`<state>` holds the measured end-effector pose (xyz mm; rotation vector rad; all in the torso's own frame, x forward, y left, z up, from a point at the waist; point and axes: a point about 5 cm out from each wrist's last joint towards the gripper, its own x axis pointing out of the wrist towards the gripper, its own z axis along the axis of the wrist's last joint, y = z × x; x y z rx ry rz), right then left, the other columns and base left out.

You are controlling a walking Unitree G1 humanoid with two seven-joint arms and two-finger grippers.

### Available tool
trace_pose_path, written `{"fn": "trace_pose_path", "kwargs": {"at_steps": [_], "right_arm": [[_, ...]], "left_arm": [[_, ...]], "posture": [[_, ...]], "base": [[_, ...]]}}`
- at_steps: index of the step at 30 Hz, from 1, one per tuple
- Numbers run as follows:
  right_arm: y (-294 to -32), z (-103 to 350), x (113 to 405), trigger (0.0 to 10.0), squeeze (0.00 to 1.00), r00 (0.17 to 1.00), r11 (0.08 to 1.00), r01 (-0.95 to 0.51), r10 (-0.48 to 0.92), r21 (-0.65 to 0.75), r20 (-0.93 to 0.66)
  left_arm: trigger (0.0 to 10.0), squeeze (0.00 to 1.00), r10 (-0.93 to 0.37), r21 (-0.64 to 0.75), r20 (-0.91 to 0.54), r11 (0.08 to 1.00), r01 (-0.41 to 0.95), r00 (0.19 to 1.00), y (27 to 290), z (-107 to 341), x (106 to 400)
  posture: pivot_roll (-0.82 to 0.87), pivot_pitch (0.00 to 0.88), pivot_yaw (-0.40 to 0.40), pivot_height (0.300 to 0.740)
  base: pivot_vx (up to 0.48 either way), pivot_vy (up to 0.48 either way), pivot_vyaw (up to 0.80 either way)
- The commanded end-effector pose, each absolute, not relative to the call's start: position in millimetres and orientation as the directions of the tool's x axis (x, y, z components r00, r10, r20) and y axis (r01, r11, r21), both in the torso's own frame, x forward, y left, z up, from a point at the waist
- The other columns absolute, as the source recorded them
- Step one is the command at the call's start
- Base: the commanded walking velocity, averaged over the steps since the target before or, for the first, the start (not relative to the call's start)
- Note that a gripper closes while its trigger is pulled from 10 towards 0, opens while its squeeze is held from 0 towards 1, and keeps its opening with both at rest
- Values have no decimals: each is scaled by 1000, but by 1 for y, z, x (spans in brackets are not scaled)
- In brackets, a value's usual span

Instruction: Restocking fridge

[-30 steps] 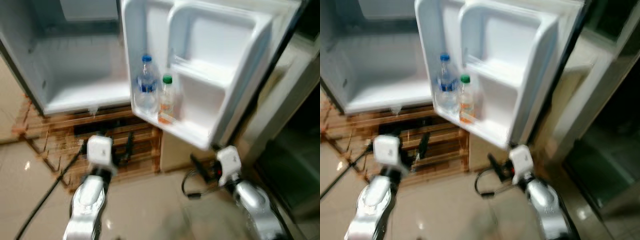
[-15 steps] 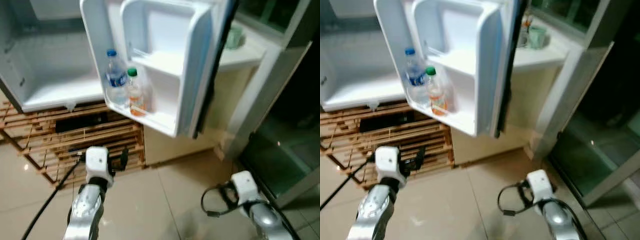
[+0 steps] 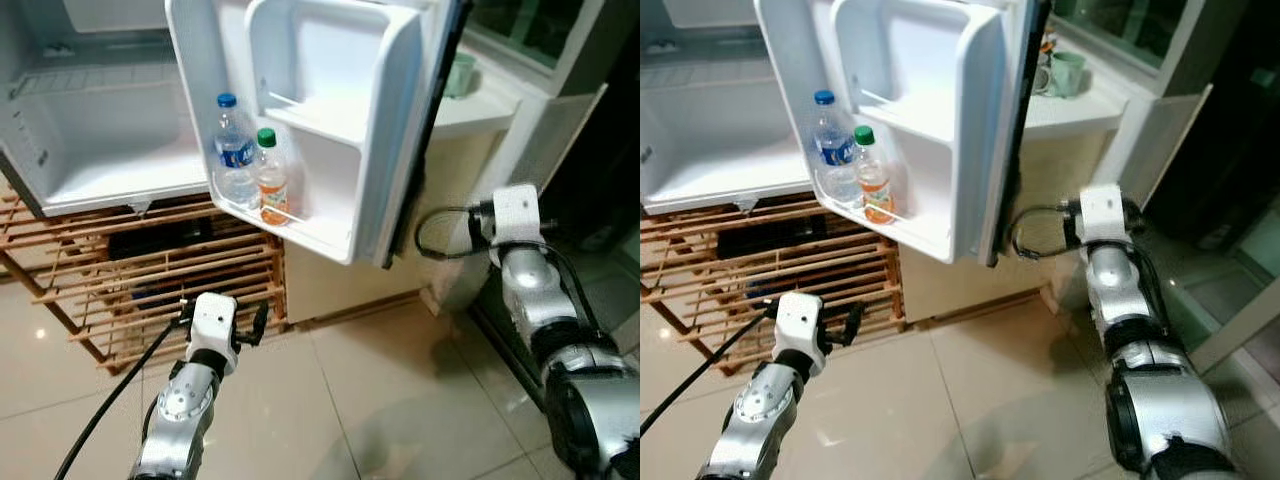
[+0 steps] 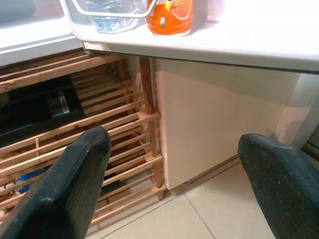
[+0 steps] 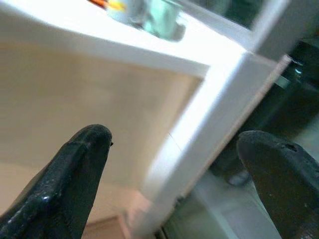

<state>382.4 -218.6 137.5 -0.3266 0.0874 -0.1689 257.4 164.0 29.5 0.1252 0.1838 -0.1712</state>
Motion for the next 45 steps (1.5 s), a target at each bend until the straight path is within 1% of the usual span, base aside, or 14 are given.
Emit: {"fn": "trace_pose_path", "kwargs": {"at_steps": [1,5,10,17,20,23,26,28,31,33,34,36,39,45], "right_arm": [[-214,141,386,10000,0,983,945,137,-166,-298,-74],[-197,149,393,10000,0,993,975,79,-95,-209,-70],[-182,148,395,10000,0,998,992,-4,-5,-130,-68],[-142,144,389,10000,0,952,952,-306,305,-32,-21],[-117,140,377,10000,0,870,871,-492,492,-14,10],[-84,145,347,10000,0,677,678,-735,734,13,59],[-67,156,312,10000,0,500,490,-864,860,113,100],[-68,156,300,10000,0,465,448,-881,879,153,105],[-84,142,312,10000,0,586,570,-805,807,166,70],[-112,128,330,10000,0,797,791,-601,604,113,7],[-112,128,330,10000,0,797,791,-601,604,113,7],[-144,117,337,10000,0,936,934,-345,350,97,-40],[-171,99,319,10000,0,976,980,-188,193,61,-97],[-175,85,304,10000,0,983,987,-163,161,-10,-86]], "left_arm": [[10000,0,-166,143,-190,971,194,968,164,31,259],[10000,0,-182,198,-296,949,247,938,163,18,256],[10000,0,-147,194,-568,932,305,810,171,-20,243],[10000,0,-131,153,-748,920,361,651,188,-50,220],[10000,0,-138,134,-817,899,417,560,198,-64,193],[10000,0,-135,125,-851,886,446,508,204,-71,177],[10000,0,-141,114,-859,884,452,493,205,-74,176],[10000,0,-143,109,-859,887,448,492,206,-74,177],[10000,0,-136,129,-841,890,438,524,206,-71,182],[10000,0,-204,133,-745,887,441,635,193,-56,202],[10000,0,-204,133,-745,887,441,635,193,-56,202],[10000,0,-263,202,-587,868,453,766,178,-32,225],[10000,0,-302,207,-254,911,357,919,149,31,277],[10000,0,-242,117,27,964,237,970,139,87,301]], "posture": [[-35,0,-20,740],[-32,0,-21,740],[-42,0,-15,740],[-67,0,-8,740],[-82,0,-1,740],[-96,0,9,740],[-103,0,12,740],[-109,0,16,740],[-113,0,18,740],[-113,0,18,740],[-113,0,18,740],[-113,0,9,740],[-107,0,6,740],[-99,0,8,740]], "base": [[0,0,0],[0,0,0],[0,0,0],[0,0,0],[0,0,0],[0,0,0],[0,0,0],[0,0,0],[0,0,0],[0,0,0],[0,0,0],[0,0,0],[0,0,0],[0,0,0]]}}
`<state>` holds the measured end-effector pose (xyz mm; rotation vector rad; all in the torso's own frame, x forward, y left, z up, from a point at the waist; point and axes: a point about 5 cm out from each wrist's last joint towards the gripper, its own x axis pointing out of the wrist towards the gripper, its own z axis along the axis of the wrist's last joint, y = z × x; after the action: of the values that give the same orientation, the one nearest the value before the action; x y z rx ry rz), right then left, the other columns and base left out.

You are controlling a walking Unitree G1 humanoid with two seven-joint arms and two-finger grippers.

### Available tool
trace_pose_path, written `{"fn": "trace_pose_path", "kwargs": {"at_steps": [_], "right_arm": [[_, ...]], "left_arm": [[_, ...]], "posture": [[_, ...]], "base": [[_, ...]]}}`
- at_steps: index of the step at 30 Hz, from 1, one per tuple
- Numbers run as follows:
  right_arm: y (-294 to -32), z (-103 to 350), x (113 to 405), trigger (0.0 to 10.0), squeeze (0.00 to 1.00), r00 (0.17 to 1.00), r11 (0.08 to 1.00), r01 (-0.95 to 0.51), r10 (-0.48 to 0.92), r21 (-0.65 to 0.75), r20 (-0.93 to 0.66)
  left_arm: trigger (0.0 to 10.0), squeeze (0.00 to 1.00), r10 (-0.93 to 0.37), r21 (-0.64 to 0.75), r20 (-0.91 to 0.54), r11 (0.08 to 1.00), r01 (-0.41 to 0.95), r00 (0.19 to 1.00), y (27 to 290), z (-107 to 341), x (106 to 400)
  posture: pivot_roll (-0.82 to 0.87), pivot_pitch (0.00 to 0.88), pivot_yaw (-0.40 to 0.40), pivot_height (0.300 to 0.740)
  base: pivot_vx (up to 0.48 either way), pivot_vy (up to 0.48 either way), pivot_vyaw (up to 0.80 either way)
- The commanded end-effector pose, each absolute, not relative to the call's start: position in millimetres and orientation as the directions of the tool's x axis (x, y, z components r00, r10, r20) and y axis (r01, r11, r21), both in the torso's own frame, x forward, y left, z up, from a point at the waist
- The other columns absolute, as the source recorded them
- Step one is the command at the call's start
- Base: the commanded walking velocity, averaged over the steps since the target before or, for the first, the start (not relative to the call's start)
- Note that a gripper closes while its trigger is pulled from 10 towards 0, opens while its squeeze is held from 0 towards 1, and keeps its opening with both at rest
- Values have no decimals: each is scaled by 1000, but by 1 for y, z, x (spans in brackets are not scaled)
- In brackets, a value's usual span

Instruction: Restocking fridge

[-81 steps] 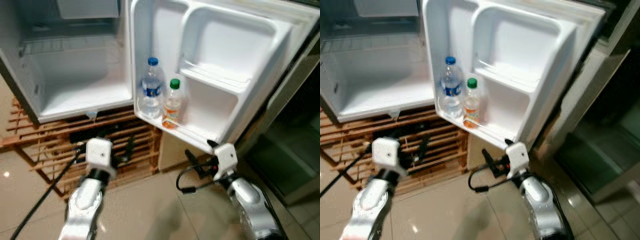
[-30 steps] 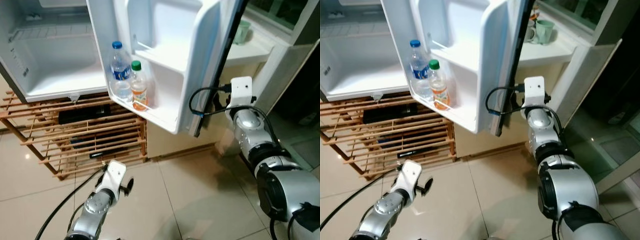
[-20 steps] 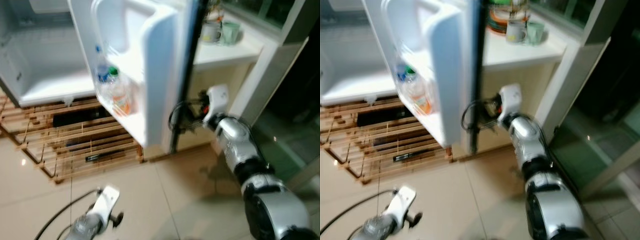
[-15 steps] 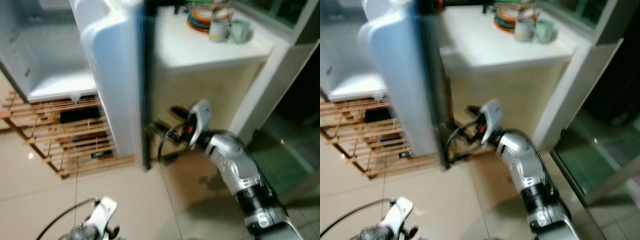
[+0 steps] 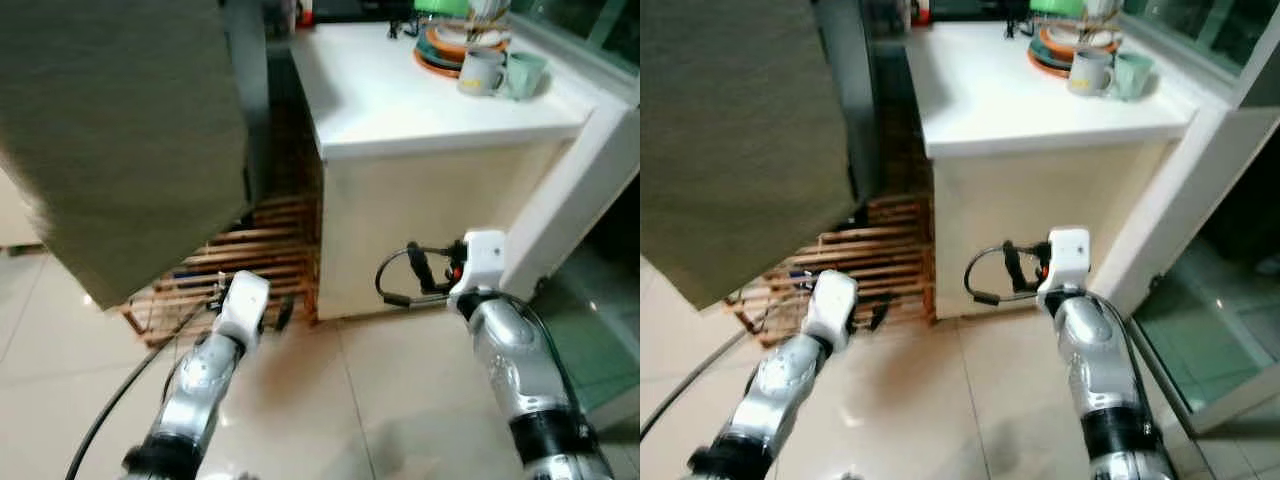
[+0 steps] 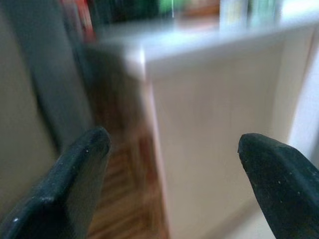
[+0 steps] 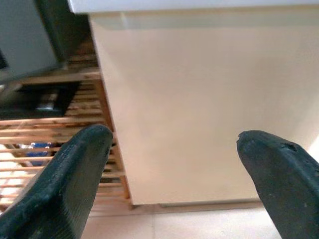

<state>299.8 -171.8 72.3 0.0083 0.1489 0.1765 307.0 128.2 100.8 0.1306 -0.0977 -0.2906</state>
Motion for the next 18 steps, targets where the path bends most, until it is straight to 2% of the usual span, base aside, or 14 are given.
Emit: {"fn": "trace_pose_path", "kwargs": {"at_steps": [1,4,14,18], "right_arm": [[-175,84,303,10000,0,989,990,-140,139,-15,-58],[-174,88,301,10000,0,994,993,-113,113,-35,-4],[-178,89,296,10000,0,997,997,-70,70,-12,42],[-176,85,294,10000,0,997,997,-74,75,-16,28]], "left_arm": [[10000,0,-178,85,109,982,169,978,145,103,301],[10000,0,-119,69,187,992,108,975,152,118,297],[10000,0,-157,100,152,985,142,976,151,120,285],[10000,0,-116,63,82,992,111,990,152,114,285]], "posture": [[-97,0,10,740],[-97,0,9,740],[-88,0,2,740],[-92,0,13,740]], "base": [[0,0,0],[0,0,0],[0,0,0],[439,0,0]]}}
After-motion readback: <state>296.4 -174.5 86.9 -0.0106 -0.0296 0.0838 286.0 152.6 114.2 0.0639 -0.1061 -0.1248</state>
